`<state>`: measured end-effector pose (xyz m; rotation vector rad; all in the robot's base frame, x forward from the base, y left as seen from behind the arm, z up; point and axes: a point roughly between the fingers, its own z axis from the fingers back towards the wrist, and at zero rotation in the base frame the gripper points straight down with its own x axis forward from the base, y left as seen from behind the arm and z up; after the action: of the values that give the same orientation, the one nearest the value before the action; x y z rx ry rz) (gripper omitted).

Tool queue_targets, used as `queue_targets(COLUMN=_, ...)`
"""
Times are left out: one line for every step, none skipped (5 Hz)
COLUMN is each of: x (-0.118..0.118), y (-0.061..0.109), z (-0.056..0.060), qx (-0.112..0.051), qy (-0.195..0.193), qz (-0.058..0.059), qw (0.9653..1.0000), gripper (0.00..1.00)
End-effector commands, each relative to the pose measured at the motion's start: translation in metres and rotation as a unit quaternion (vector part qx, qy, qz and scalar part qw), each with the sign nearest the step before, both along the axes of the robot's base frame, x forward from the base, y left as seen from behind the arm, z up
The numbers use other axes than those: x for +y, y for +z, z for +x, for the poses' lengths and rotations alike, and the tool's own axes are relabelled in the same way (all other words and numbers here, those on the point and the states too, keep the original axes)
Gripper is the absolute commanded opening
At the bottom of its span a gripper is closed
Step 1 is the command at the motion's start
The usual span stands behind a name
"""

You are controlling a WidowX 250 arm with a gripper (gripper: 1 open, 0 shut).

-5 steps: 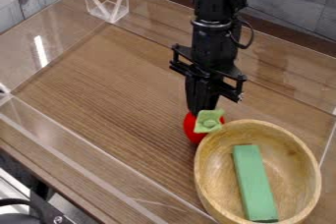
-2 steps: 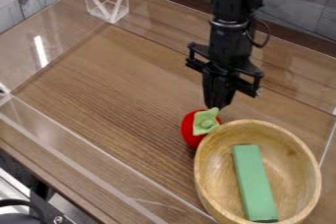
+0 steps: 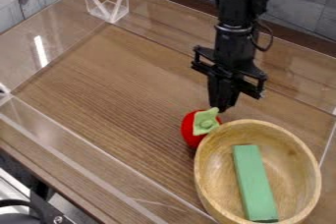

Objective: Move the red fruit to the right

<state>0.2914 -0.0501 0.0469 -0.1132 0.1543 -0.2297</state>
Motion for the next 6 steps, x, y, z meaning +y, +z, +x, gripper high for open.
queue_targets(x=-0.006, y=0.011, z=0.017, qx=-0.036, qy=-0.006, qz=-0.003, qw=0.9993, gripper=0.00)
queue_targets(x=-0.009, y=0.006, z=0.021, qx=-0.038, qy=-0.008, qz=-0.005, qw=0.9992, gripper=0.00)
queue_targets(x=-0.011, y=0.002, z=0.025, qx=-0.042, qy=-0.007, qz=-0.008, qw=0.9991, gripper=0.00)
queue_targets(x=-0.013, y=0.000, z=0.028, qx=-0.046, qy=-0.003, qz=-0.010, qw=0.9989, gripper=0.00)
queue_targets(x=-0.014, y=-0.001, z=0.032, qx=-0.051, qy=0.002, qz=-0.012, qw=0.9986, gripper=0.00)
queue_targets(x=-0.016, y=-0.002, z=0.036, qx=-0.055, qy=0.006, qz=-0.015, qw=0.9983, gripper=0.00)
